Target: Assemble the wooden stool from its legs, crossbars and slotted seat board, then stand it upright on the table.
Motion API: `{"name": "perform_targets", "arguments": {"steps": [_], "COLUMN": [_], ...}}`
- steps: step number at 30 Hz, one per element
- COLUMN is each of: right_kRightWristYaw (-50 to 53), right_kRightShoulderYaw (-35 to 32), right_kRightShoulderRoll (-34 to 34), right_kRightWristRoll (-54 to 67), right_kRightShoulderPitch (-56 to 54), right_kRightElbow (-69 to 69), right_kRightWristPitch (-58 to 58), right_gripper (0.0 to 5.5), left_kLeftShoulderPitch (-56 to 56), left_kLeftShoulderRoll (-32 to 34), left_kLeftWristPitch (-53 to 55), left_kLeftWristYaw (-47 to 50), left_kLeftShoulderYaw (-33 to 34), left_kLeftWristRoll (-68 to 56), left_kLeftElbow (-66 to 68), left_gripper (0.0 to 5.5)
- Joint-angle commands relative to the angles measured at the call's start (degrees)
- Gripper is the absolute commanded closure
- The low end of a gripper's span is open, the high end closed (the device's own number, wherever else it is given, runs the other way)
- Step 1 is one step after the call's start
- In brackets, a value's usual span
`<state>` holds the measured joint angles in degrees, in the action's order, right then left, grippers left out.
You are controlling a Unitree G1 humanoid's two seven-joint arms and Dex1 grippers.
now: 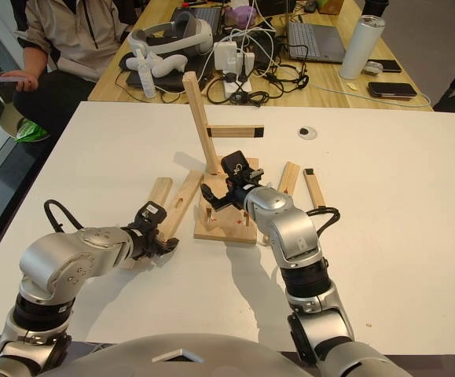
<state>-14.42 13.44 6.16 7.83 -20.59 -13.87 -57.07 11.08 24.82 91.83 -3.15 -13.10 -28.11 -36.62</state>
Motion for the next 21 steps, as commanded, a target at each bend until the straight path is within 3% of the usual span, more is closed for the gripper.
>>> {"name": "perform_targets", "arguments": {"steps": [1, 5, 13, 21], "right_kRightWristYaw": [-0.2, -0.3, -0.1, -0.1], "right_kRightShoulderYaw": [0.6, 1.0, 0.1, -1.7], "right_kRightShoulderRoll": [0.2, 0.0, 0.2, 0.5], "right_kRightWristRoll": [-0.2, -0.3, -0.4, -0.2], "right_kRightShoulderPitch": [-0.8, -1.1, -1.5, -3.0], "right_kRightElbow": [0.5, 0.9, 1.7, 3.2], "right_kRightWristPitch": [0.7, 1.1, 1.8, 3.5], "right_gripper": [0.1, 0.1, 0.1, 0.1], "left_kLeftShoulderPitch": [-0.5, -1.2, -0.8, 9.1], "left_kLeftShoulderRoll": [0.2, 0.5, 0.1, -5.0], "left_kLeftWristPitch": [0.6, 0.4, -2.9, -8.9], "left_kLeftWristYaw": [-0.5, -0.9, -0.8, 2.2], "left_kLeftShoulderYaw": [-1.0, -1.5, -1.0, 7.1], "left_kLeftWristRoll": [0.7, 1.4, 5.4, 11.8], "left_kLeftElbow": [0.3, 1.1, 3.7, 9.5], "left_gripper": [1.84, 1.84, 3.17, 3.43]}}
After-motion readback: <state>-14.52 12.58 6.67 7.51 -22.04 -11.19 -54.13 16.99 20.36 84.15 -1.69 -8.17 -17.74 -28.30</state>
